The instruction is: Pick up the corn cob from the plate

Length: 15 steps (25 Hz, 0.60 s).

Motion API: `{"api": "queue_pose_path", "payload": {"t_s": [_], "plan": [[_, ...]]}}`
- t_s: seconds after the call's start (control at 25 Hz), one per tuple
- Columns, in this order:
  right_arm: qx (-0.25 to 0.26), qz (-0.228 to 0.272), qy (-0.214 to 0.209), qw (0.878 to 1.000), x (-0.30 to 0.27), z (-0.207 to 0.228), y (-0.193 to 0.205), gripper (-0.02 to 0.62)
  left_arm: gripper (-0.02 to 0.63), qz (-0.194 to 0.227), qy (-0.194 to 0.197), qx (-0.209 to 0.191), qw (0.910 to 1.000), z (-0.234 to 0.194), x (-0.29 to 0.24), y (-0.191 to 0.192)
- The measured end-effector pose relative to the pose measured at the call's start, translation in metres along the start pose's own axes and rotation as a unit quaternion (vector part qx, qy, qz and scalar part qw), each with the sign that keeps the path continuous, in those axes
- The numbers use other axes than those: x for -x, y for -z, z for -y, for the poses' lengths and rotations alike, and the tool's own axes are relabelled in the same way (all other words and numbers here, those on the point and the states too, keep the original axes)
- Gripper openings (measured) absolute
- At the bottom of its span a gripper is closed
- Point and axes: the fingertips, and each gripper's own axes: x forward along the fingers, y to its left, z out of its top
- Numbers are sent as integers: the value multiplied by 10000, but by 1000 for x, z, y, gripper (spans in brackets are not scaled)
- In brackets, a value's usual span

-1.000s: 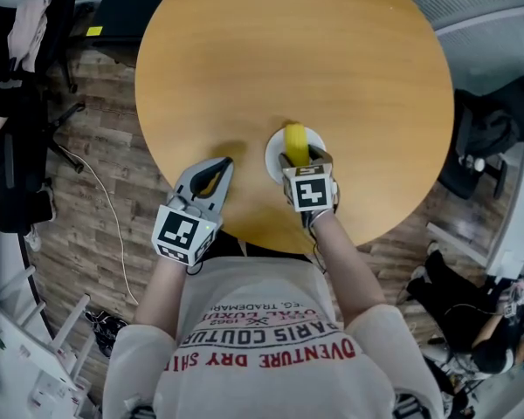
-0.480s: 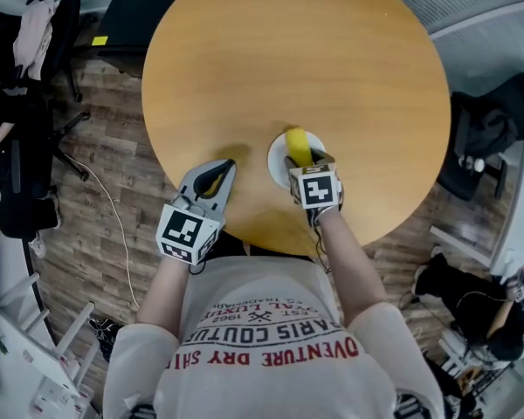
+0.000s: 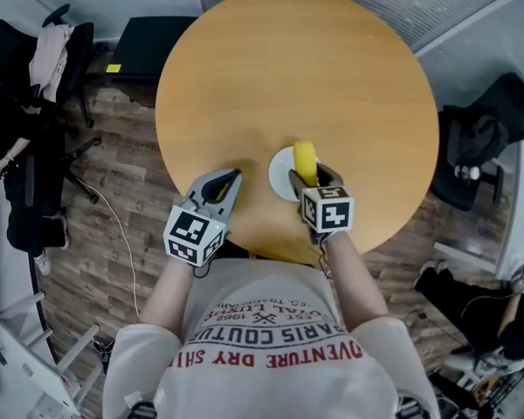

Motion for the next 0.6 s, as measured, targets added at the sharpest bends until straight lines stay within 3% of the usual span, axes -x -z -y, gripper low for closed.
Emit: {"api": "queue_pose_path", "payload": {"t_s": [0.32,0.6], "plan": [[119,1241,135,9921,78,-15,-59,265,34,401,9,-371,9985,8,16,-40],[176,2237,294,9741,138,-25,-95,265,34,788,169,-728,9941,22,20,-89]]}}
